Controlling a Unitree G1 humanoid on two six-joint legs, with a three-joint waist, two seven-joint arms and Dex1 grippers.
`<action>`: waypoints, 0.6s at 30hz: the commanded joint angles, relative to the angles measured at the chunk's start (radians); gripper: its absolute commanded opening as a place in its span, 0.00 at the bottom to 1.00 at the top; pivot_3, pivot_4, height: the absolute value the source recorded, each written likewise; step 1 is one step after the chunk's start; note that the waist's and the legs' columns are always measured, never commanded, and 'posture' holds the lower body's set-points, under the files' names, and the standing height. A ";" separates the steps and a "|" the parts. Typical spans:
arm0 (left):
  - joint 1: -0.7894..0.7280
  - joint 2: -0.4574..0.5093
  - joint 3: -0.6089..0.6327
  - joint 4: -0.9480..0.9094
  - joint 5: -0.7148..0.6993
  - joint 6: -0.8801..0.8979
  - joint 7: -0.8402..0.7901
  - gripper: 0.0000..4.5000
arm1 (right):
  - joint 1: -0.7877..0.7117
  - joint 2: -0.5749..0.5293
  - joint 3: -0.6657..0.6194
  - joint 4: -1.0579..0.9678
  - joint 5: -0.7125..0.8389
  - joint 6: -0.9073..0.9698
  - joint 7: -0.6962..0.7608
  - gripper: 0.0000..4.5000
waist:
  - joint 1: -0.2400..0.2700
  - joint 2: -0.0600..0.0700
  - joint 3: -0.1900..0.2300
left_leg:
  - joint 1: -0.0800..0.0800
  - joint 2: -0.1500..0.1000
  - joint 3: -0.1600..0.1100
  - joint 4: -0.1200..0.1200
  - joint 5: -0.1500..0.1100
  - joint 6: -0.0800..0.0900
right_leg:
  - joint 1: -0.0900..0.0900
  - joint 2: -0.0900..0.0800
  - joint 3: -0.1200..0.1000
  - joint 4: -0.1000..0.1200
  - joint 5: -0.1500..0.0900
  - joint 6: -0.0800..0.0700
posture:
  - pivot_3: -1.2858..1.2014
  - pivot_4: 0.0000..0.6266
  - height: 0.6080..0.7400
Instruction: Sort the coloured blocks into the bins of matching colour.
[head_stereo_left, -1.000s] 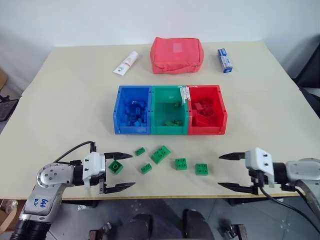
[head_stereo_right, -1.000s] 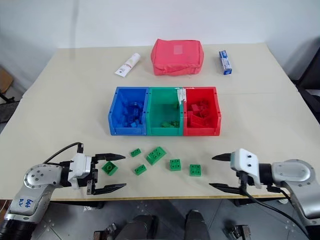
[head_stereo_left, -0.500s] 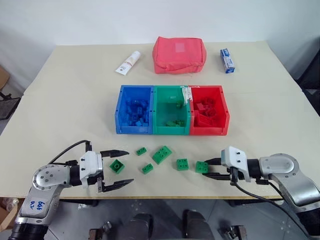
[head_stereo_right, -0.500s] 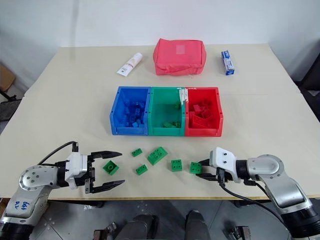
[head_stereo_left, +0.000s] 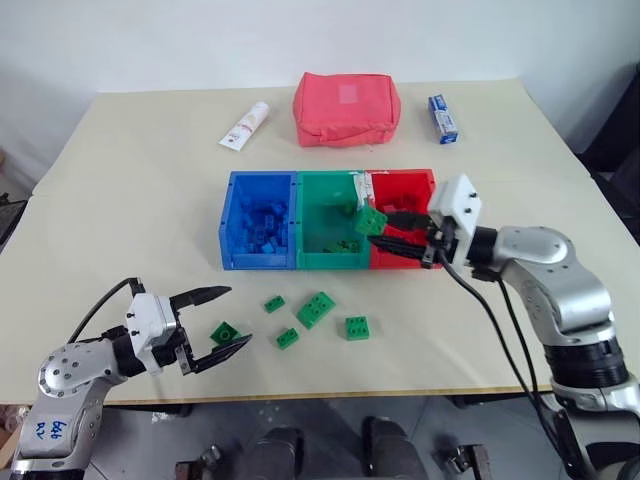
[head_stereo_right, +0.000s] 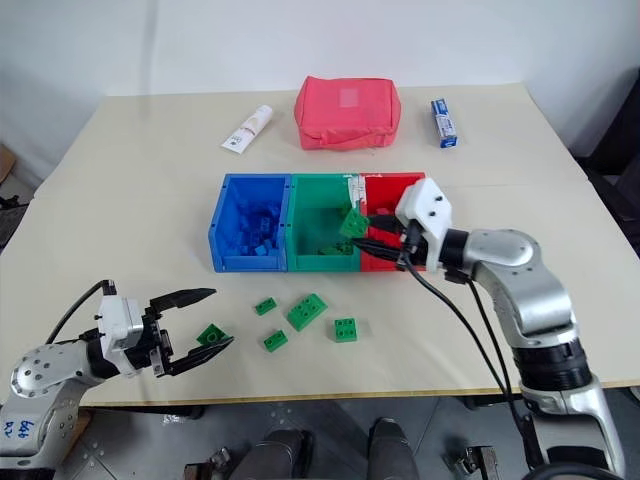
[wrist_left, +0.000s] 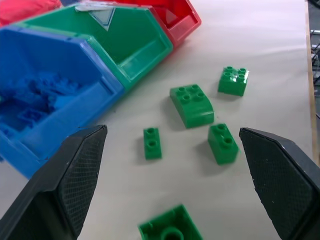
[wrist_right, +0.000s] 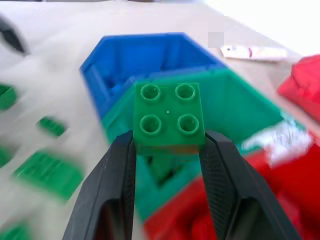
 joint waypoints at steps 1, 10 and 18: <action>0.010 0.008 0.055 -0.023 -0.035 0.015 0.020 1.00 | -0.101 0.057 0.040 0.113 -0.071 -0.025 -0.056 0.32 | -0.001 0.000 0.000 | 0.000 0.000 0.000 0.000 0.000 0.000 | 0.000 0.000 0.000 0.000 0.000 0.000 | 0.52 0.24 1.00; 0.009 0.018 0.048 -0.031 -0.075 0.067 -0.024 1.00 | -0.066 0.021 0.026 0.127 -0.075 -0.141 0.071 0.99 | 0.001 0.000 0.000 | -0.001 0.000 -0.001 -0.001 -0.001 0.002 | 0.000 0.000 -0.001 0.000 0.000 0.000 | 0.52 0.24 1.00; -0.088 0.048 -0.058 0.129 0.026 -0.067 -0.180 1.00 | 0.393 -0.263 -0.168 -0.005 0.040 -0.398 0.424 1.00 | 0.016 0.000 0.000 | -0.001 -0.001 0.000 0.001 -0.003 0.004 | 0.002 0.000 -0.002 -0.004 0.000 0.000 | 0.52 0.24 1.00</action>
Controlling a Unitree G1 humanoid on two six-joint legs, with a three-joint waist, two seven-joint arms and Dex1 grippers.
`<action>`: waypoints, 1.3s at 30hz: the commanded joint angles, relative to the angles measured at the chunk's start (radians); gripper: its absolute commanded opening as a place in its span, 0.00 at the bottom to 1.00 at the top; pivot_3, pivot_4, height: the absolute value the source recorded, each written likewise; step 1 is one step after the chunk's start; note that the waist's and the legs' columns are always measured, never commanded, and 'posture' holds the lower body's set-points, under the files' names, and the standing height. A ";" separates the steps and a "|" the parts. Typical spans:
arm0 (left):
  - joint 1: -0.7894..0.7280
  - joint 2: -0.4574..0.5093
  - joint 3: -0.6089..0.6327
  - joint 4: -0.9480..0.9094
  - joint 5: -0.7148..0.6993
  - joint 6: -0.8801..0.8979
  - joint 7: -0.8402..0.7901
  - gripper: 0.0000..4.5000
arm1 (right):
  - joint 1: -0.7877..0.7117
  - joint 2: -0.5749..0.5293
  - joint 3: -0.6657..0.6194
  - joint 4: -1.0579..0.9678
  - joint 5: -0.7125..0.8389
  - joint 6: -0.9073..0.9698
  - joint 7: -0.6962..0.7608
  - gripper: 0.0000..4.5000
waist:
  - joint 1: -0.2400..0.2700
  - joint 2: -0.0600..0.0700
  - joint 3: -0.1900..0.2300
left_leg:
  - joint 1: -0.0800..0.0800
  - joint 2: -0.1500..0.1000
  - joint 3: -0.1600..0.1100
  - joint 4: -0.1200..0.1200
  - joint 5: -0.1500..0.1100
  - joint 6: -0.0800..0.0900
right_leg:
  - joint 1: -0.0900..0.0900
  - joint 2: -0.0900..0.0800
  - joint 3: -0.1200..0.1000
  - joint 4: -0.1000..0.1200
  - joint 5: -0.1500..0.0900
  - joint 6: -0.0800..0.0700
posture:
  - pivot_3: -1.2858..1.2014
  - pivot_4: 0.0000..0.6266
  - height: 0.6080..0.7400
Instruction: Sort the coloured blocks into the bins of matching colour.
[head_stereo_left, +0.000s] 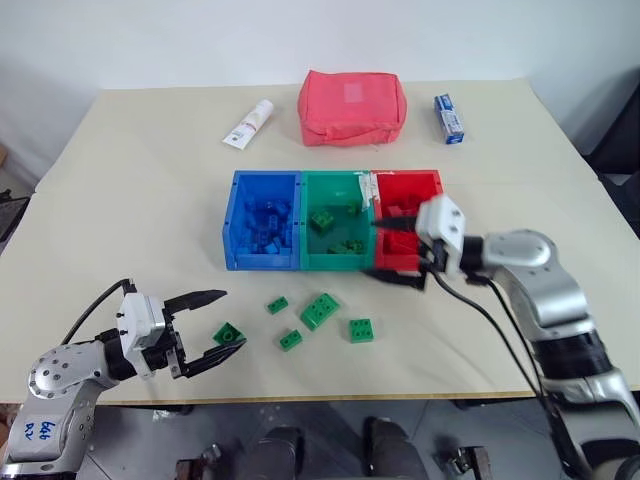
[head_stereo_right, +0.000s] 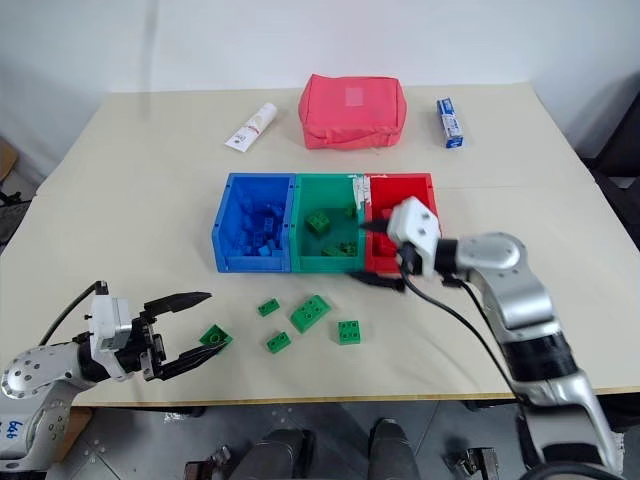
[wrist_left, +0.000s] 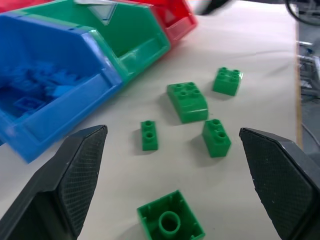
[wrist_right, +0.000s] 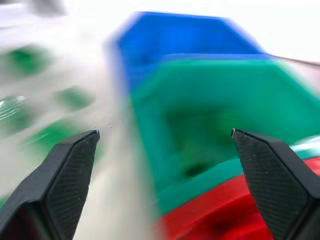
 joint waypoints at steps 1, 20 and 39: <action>-0.042 0.023 -0.046 0.068 0.048 -0.077 -0.077 1.00 | 0.166 -0.105 -0.137 -0.002 0.014 -0.098 0.071 1.00 | 0.007 0.000 0.000 | 0.000 0.000 0.001 0.000 0.000 0.001 | 0.001 0.000 0.000 -0.001 0.000 0.000 | 0.52 0.24 1.00; -0.105 0.037 -0.078 0.124 0.046 -0.119 -0.156 1.00 | 0.087 0.048 0.206 -0.122 -0.198 0.055 -0.083 0.96 | -0.010 0.000 0.000 | 0.003 0.010 0.017 0.002 -0.005 -0.002 | -0.006 0.002 -0.002 0.003 0.003 -0.003 | 0.52 0.24 1.00; -0.054 -0.017 -0.014 0.049 -0.005 -0.048 0.004 1.00 | -0.292 0.297 0.081 0.090 -0.174 0.208 -0.411 0.32 | -0.023 -0.001 0.000 | 0.004 0.014 0.018 0.003 -0.004 -0.005 | -0.006 0.006 -0.002 0.005 0.006 -0.005 | 0.52 0.24 1.00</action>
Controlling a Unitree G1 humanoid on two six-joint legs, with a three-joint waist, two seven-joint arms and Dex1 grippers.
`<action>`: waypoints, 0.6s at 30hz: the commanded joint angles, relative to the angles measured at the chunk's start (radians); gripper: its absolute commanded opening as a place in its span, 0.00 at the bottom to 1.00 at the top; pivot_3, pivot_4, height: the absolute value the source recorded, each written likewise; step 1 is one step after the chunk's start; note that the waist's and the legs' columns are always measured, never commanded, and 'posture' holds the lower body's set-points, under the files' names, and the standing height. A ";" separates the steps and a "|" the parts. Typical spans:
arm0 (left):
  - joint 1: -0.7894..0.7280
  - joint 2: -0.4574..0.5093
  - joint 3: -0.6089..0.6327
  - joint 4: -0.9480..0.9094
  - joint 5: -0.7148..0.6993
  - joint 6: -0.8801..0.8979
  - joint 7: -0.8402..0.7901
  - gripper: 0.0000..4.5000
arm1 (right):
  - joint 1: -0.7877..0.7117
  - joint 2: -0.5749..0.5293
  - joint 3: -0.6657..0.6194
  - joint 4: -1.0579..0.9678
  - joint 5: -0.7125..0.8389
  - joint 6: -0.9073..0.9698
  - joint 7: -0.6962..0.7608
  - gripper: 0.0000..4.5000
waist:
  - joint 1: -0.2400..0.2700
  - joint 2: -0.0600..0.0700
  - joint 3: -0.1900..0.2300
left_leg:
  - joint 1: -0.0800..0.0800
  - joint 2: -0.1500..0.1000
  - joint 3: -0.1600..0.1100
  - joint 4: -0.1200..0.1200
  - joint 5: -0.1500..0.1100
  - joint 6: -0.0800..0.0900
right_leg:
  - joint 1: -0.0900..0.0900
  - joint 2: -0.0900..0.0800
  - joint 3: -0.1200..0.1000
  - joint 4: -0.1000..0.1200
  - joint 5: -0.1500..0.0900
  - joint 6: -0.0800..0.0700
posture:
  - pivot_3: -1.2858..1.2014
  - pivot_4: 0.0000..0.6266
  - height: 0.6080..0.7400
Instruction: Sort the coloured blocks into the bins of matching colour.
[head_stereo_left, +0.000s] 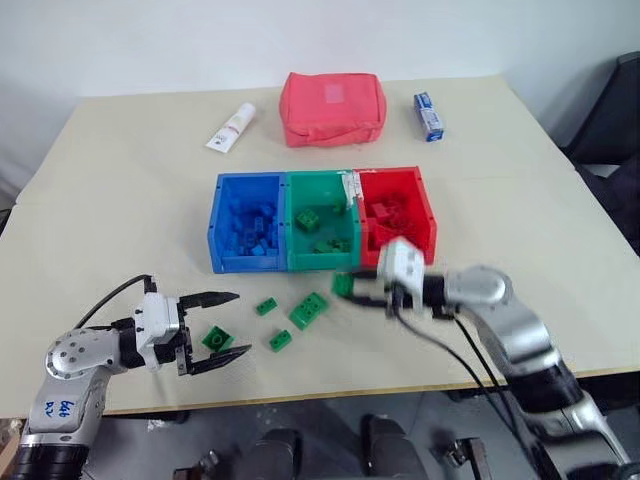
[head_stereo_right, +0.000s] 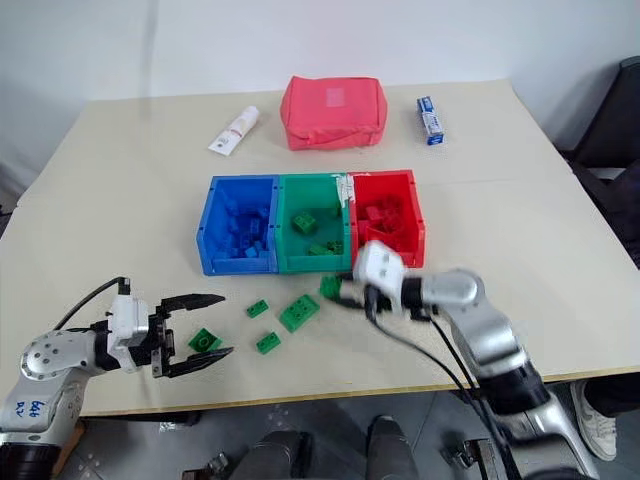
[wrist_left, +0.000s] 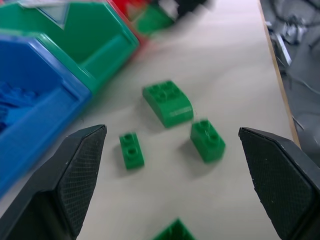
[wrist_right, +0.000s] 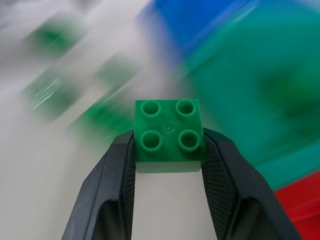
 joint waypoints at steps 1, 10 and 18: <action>0.011 -0.013 0.032 -0.026 -0.026 0.016 0.038 1.00 | -0.099 0.058 -0.021 0.135 -0.049 -0.020 -0.114 0.32 | 0.001 0.000 0.000 | 0.000 0.001 0.000 -0.001 0.000 -0.001 | 0.000 0.001 0.000 0.000 0.000 -0.001 | 0.52 0.24 1.00; 0.000 -0.014 0.045 -0.035 -0.021 0.048 0.081 1.00 | -0.138 0.081 -0.033 0.238 -0.059 -0.165 -0.089 0.92 | -0.007 0.000 0.000 | -0.006 0.001 0.004 -0.001 -0.001 0.000 | -0.010 0.001 0.000 0.008 0.000 -0.004 | 0.52 0.24 1.00; -0.001 0.115 0.125 0.091 0.008 0.077 0.027 1.00 | 0.209 -0.117 -0.206 0.076 0.164 -0.424 0.265 1.00 | -0.007 0.000 0.000 | -0.006 0.001 0.004 -0.001 -0.002 0.001 | -0.008 0.001 0.000 0.007 0.000 -0.004 | 0.52 0.24 1.00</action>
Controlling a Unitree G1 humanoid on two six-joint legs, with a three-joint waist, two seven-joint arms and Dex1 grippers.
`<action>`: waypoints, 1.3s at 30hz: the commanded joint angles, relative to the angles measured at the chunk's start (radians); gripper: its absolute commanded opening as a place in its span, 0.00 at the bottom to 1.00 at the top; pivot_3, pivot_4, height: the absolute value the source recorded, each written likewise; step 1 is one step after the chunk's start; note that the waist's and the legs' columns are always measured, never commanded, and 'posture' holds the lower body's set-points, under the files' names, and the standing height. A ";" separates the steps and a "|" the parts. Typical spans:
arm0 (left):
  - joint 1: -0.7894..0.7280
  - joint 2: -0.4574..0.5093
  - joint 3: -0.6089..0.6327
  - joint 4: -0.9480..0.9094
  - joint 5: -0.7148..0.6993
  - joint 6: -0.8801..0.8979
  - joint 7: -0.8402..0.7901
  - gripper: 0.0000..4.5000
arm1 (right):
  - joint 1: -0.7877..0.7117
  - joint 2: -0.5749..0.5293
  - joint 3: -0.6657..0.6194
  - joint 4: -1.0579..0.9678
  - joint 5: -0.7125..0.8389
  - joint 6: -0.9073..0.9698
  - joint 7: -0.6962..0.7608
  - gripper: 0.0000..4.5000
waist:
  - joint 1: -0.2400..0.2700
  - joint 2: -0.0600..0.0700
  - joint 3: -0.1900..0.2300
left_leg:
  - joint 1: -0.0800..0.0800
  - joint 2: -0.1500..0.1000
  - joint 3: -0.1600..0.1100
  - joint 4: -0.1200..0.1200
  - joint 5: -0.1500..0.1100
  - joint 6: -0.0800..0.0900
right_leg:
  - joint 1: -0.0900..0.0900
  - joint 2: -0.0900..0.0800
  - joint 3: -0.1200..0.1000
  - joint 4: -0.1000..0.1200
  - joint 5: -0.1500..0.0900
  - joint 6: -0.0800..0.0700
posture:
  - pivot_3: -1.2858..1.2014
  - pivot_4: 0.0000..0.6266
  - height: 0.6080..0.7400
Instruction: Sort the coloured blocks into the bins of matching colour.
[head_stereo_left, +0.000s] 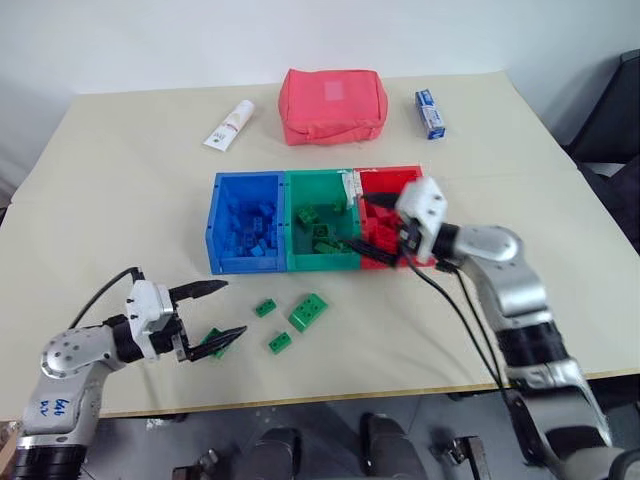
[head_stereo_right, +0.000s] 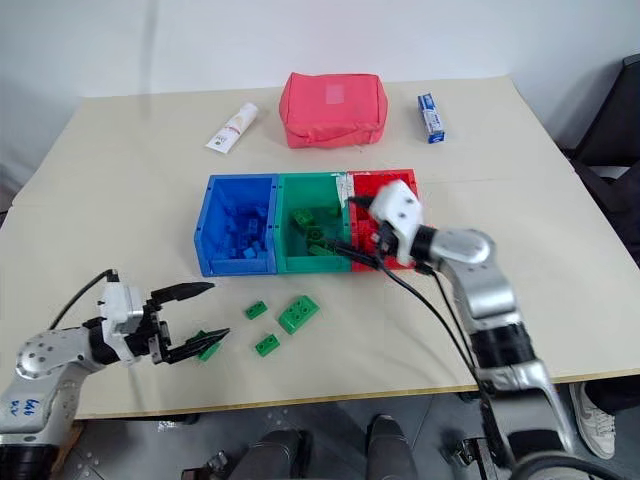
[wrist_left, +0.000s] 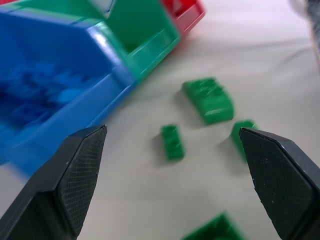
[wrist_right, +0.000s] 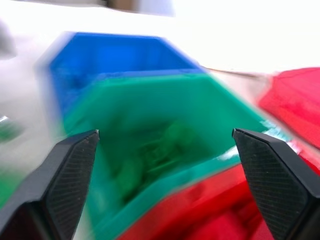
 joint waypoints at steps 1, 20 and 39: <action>0.008 0.075 0.048 0.082 0.019 -0.005 -0.049 1.00 | 0.147 -0.066 -0.123 -0.061 0.111 -0.132 0.132 1.00 | -0.001 0.000 0.000 | 0.000 0.000 0.001 0.000 0.000 0.000 | 0.000 0.000 0.000 0.000 0.000 0.000 | 0.52 0.24 1.00; -0.403 -0.019 -0.475 -0.395 0.069 0.833 0.371 1.00 | 0.506 -0.206 -0.259 -0.304 0.234 -0.054 0.166 1.00 | 0.032 -0.001 0.001 | 0.004 0.001 0.006 0.003 0.000 0.000 | 0.000 0.000 0.005 0.002 0.000 0.001 | 0.52 0.24 1.00; -0.549 -0.117 -0.708 -0.269 0.265 0.815 0.395 0.33 | 0.684 -0.187 -0.331 -0.471 0.224 -0.044 -0.007 1.00 | 0.048 -0.003 0.001 | 0.004 0.003 0.008 0.007 -0.001 -0.001 | 0.001 0.005 0.009 0.002 0.001 0.002 | 0.52 0.24 1.00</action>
